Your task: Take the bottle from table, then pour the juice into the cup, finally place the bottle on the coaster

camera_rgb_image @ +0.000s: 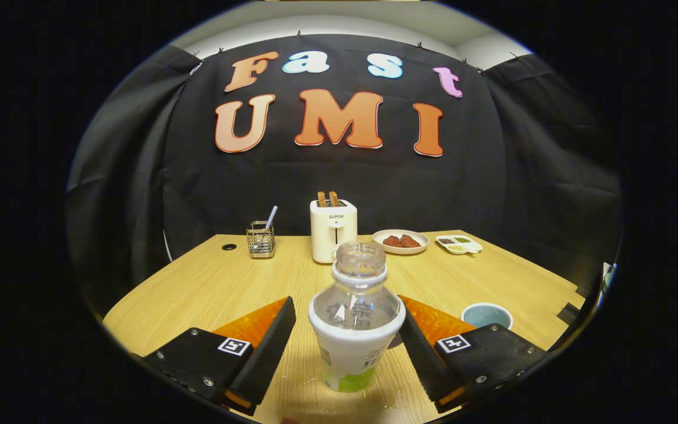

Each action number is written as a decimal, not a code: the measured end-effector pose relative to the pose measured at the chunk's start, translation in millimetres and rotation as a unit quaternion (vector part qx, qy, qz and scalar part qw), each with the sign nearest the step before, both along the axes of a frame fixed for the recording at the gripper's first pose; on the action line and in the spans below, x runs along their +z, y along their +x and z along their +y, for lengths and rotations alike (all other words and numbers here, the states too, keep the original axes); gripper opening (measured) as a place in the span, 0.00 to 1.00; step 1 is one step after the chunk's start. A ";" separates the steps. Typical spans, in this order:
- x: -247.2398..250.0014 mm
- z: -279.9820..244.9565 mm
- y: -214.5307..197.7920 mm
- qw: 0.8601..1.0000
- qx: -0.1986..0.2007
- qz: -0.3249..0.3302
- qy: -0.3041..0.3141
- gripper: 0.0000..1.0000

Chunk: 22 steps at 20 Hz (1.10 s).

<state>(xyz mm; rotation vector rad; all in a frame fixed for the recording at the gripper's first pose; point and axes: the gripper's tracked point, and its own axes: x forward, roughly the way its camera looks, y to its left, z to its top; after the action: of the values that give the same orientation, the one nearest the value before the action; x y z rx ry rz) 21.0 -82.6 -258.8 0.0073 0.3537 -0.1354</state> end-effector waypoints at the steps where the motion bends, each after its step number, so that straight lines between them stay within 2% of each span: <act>1: -6.1 2.4 -0.4 1.000 0.004 0.005 0.004 0.99; 7: -39.6 4.9 -2.9 0.999 0.012 0.041 0.008 0.99; 13: -48.7 4.4 -3.3 0.999 0.013 0.048 0.018 0.99; 15: -49.1 -0.3 -2.8 0.999 0.009 0.047 0.011 0.93; 18: -49.3 -0.5 -3.5 0.999 0.013 0.047 0.017 0.65; 20: -48.7 -4.1 -6.0 0.998 0.008 0.054 0.027 0.57; 22: -49.2 -7.8 -7.8 0.998 0.000 0.063 0.029 0.55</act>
<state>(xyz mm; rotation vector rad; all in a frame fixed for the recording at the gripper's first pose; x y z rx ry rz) 13.2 -90.4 -308.0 0.0573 0.4845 -0.1262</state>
